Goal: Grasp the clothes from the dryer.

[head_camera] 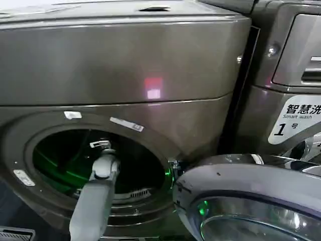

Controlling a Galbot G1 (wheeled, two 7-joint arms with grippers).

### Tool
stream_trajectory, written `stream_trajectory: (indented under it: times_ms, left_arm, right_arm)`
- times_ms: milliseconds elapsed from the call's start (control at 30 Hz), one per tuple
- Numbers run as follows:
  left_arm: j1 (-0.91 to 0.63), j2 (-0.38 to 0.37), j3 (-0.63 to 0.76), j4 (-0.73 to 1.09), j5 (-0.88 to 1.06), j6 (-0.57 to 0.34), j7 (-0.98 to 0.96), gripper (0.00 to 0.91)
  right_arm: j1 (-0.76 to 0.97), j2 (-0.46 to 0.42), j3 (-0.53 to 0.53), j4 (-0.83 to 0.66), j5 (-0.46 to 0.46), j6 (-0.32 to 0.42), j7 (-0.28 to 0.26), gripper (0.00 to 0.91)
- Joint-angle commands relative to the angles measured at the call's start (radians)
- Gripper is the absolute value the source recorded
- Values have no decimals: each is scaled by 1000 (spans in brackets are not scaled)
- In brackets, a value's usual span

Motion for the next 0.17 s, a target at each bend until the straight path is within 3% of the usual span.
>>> stream_trajectory:
  times_ms: [33, 167]
  left_arm:
    - [-3, 5, 6, 1, -3, 1, 3, 0]
    - [-7, 5, 6, 0, -9, 3, 3, 0]
  right_arm:
    - [1, 0, 4, 2, -2, -4, -3, 907]
    - [0, 2, 3, 4, -3, -1, -6, 907]
